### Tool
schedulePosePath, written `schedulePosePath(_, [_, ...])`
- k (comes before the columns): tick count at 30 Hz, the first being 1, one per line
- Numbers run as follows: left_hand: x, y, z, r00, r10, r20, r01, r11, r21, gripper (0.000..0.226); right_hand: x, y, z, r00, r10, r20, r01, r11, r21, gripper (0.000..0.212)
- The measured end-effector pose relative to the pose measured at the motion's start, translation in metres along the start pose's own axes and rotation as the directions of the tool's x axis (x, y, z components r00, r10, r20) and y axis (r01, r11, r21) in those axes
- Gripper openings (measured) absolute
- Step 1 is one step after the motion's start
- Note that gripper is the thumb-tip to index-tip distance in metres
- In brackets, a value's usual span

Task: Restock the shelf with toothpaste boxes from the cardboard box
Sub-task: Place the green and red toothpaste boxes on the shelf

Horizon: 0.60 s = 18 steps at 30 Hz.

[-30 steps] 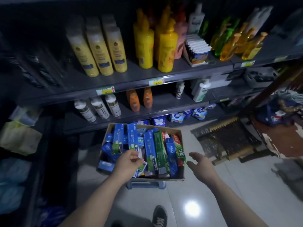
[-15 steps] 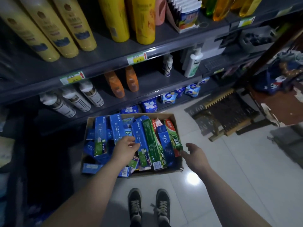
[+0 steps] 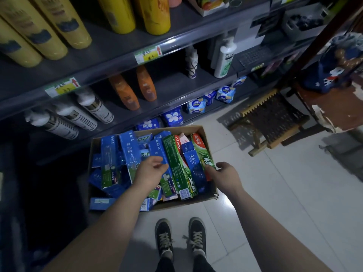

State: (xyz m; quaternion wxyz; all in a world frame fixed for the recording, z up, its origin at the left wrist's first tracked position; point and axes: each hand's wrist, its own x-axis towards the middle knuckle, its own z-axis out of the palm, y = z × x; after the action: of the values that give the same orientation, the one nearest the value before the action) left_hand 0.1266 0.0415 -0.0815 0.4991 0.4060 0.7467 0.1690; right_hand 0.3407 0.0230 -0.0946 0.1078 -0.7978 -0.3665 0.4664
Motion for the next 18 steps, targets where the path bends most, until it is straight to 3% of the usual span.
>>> schedulePosePath(4, [-0.002,-0.006,0.001,1.000,-0.009,-0.004,0.009,1.000,-0.022,0.032,0.008,0.002,0.006,0.996,0.077,0.049,-0.082,0.992,0.099,0.048])
schedulePosePath(8, [-0.003,-0.010,0.000,1.000,-0.018,-0.008,0.017,0.999,-0.031,0.031,0.010,0.006,0.009,0.989,0.123,0.088,-0.143,0.950,0.276,0.051])
schedulePosePath(18, [0.012,-0.002,0.001,0.999,0.020,-0.032,-0.020,1.000,0.000,0.041,0.001,0.012,-0.036,0.984,0.005,0.180,-0.101,0.843,0.528,0.032])
